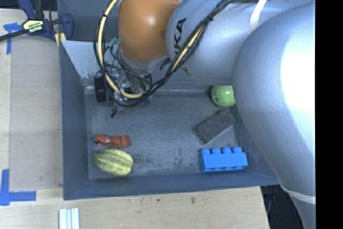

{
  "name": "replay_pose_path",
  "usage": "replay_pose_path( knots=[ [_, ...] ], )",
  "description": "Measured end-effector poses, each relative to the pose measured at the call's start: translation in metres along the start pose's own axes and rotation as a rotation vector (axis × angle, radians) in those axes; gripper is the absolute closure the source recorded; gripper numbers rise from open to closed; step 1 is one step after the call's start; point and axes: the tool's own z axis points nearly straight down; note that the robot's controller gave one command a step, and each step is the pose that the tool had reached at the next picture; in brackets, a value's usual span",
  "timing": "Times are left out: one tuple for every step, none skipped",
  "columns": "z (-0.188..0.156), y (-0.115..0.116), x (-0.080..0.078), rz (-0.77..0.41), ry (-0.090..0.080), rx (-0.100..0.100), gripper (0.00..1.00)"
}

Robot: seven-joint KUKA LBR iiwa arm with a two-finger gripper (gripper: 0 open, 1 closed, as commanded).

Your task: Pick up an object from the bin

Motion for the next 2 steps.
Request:
replay_pose_path(
  knots=[
    [-0.016, 0.0, 0.0, 0.0, -0.001, 0.0, 1.0],
    [-0.028, 0.0, -0.001, 0.0, -0.001, 0.0, 1.0]
  ],
)
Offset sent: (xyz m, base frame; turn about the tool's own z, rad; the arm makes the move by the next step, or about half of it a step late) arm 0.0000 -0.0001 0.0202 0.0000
